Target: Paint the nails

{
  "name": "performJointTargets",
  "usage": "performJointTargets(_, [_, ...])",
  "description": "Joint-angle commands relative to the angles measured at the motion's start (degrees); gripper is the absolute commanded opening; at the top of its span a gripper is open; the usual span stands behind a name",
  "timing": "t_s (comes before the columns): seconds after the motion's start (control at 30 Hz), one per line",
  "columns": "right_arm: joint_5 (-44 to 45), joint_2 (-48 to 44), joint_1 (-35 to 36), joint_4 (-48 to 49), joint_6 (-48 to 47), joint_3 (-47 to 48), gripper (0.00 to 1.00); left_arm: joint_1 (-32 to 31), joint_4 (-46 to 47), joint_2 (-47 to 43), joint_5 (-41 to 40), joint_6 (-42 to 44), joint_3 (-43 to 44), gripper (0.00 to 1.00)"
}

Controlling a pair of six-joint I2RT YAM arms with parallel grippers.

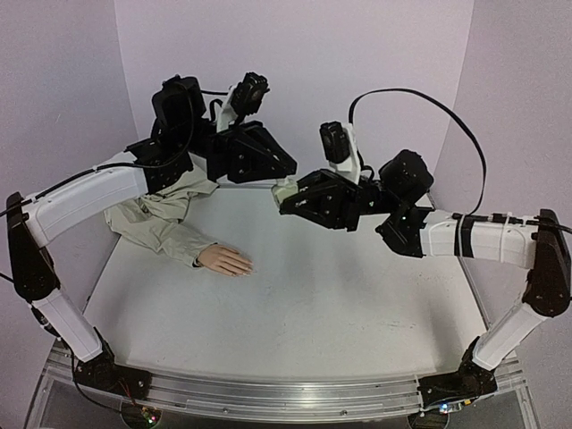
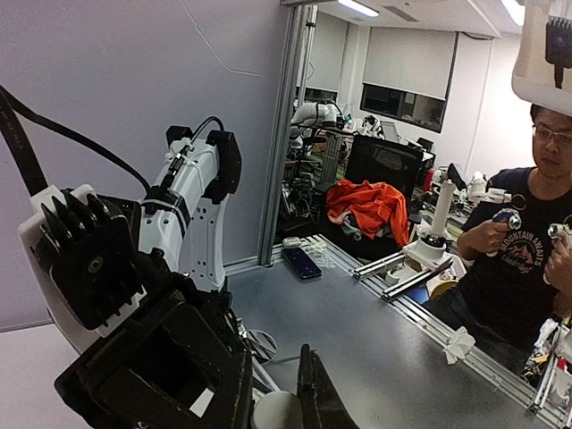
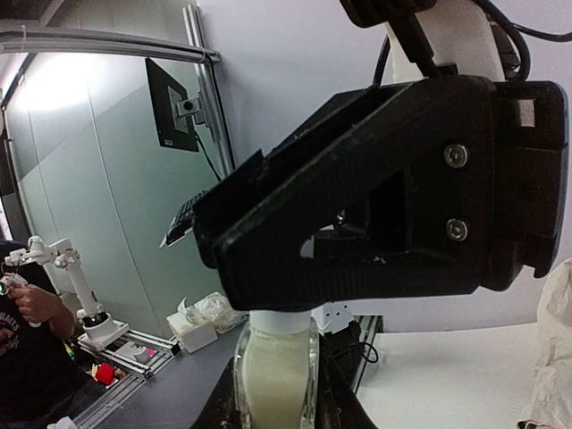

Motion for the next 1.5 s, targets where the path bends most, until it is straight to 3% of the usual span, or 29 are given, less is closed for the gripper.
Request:
performJointTargets(0.0, [-5.2, -1.2, -2.6, 10.7, 0.2, -1.5, 0.00, 2.7, -1.2, -1.6, 1.9, -3.9, -1.1, 0.15])
performJointTargets(0.1, [1.0, -3.3, -4.3, 0.2, -8.7, -3.1, 0.00, 5.9, -1.2, -3.9, -5.6, -6.4, -5.1, 0.48])
performJointTargets(0.17, [10.2, -5.6, -4.4, -16.6, -21.0, -2.0, 0.00, 8.1, -1.3, -5.7, -10.9, -7.9, -8.3, 0.67])
performJointTargets(0.23, [20.4, -7.0, -4.4, -25.7, -26.6, -1.6, 0.00, 9.8, -1.3, -7.1, -14.2, -9.2, -11.1, 0.82])
performJointTargets(0.43, [41.5, -10.7, -4.3, -33.1, -32.1, -3.9, 0.00, 10.8, -1.9, -7.9, -23.9, -12.5, -17.8, 0.93])
performJointTargets(0.67, [66.1, -10.1, 1.0, -33.7, -33.6, -4.9, 0.00, 9.5, -2.6, -6.9, -41.2, -24.9, -21.1, 0.85])
performJointTargets(0.93, [73.8, -4.7, 7.0, -34.8, -35.5, -0.2, 0.00, 3.2, -2.7, -9.6, -54.6, -20.0, -20.6, 0.84])
performJointTargets(1.0, [74.6, -3.5, 8.1, -35.1, -36.1, 0.8, 0.00, 2.6, -2.7, -9.5, -56.5, -20.0, -20.1, 0.78])
performJointTargets(1.13, [74.7, -2.3, 9.2, -35.0, -36.3, 2.0, 0.00, 2.1, -3.1, -8.8, -58.3, -20.1, -19.2, 0.54])
performJointTargets(1.4, [74.4, -2.2, 10.3, -33.4, -35.9, 2.5, 0.00, 2.1, -4.3, -7.1, -57.1, -20.6, -17.9, 0.28])
performJointTargets(1.47, [74.4, -2.0, 10.4, -32.9, -35.7, 2.7, 0.00, 1.9, -4.4, -6.8, -56.4, -20.6, -17.6, 0.25])
